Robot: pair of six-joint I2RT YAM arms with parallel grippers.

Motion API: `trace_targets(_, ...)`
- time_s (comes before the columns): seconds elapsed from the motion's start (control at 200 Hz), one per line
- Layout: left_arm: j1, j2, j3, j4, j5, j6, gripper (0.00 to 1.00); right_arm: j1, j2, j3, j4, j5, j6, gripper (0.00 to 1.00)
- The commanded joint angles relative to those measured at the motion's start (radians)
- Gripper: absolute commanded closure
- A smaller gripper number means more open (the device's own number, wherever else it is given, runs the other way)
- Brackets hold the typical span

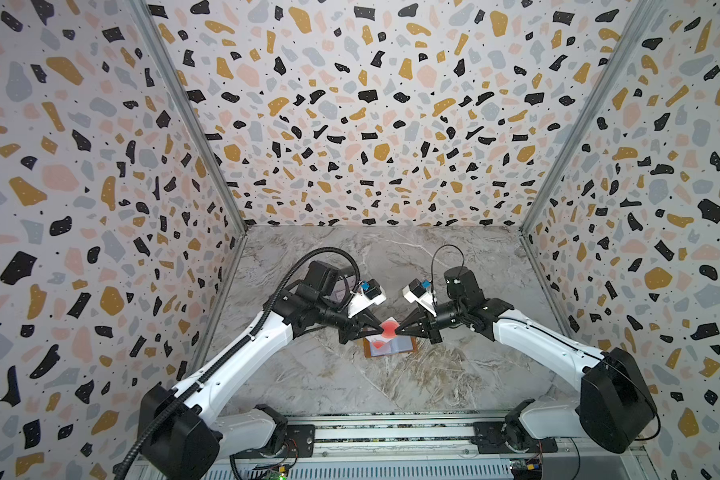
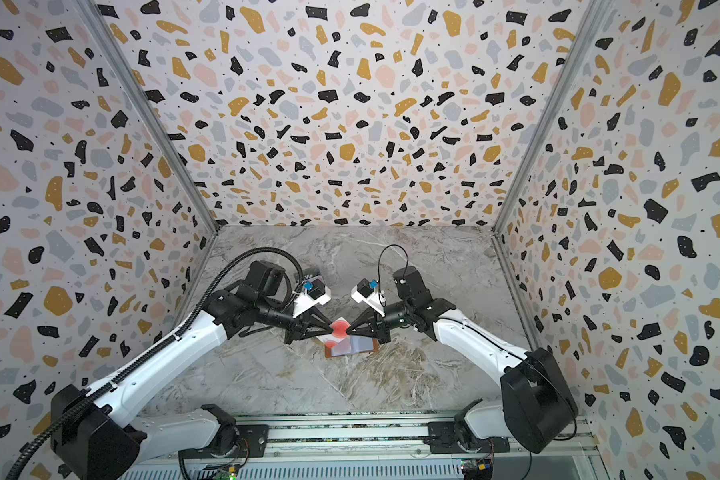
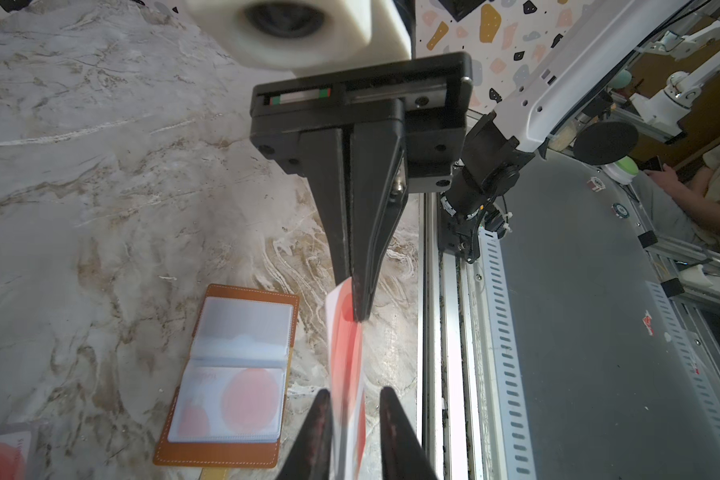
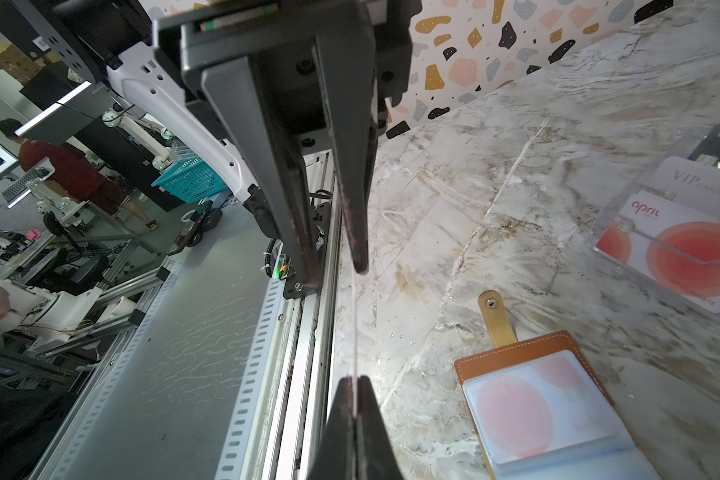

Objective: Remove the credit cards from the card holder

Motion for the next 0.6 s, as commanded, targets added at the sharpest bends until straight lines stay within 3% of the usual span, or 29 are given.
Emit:
trace_targets(0.0, 0.001, 0.004, 0.013, -0.008, 0.041, 0.01, 0.77, 0.006, -0.037, 0.029, 0.023, 0.004, -0.011, 1.0)
trace_targets(0.275, 0.001, 0.018, 0.015, -0.031, 0.048, 0.024, 0.8, 0.006, -0.051, 0.026, 0.036, 0.005, -0.015, 1.0)
trace_targets(0.455, 0.001, 0.035, 0.022, -0.027, 0.026, 0.013, 1.0, 0.006, -0.051, 0.027, 0.041, 0.012, -0.015, 1.0)
trace_targets(0.566, 0.002, 0.053, 0.028, -0.018, -0.016, -0.008, 1.0, 0.004, -0.056, 0.026, 0.043, 0.037, -0.015, 1.0)
trace_targets(0.596, 0.001, 0.057, 0.031, -0.016, -0.026, -0.01, 1.0, 0.003, -0.057, 0.026, 0.043, 0.045, -0.014, 0.96)
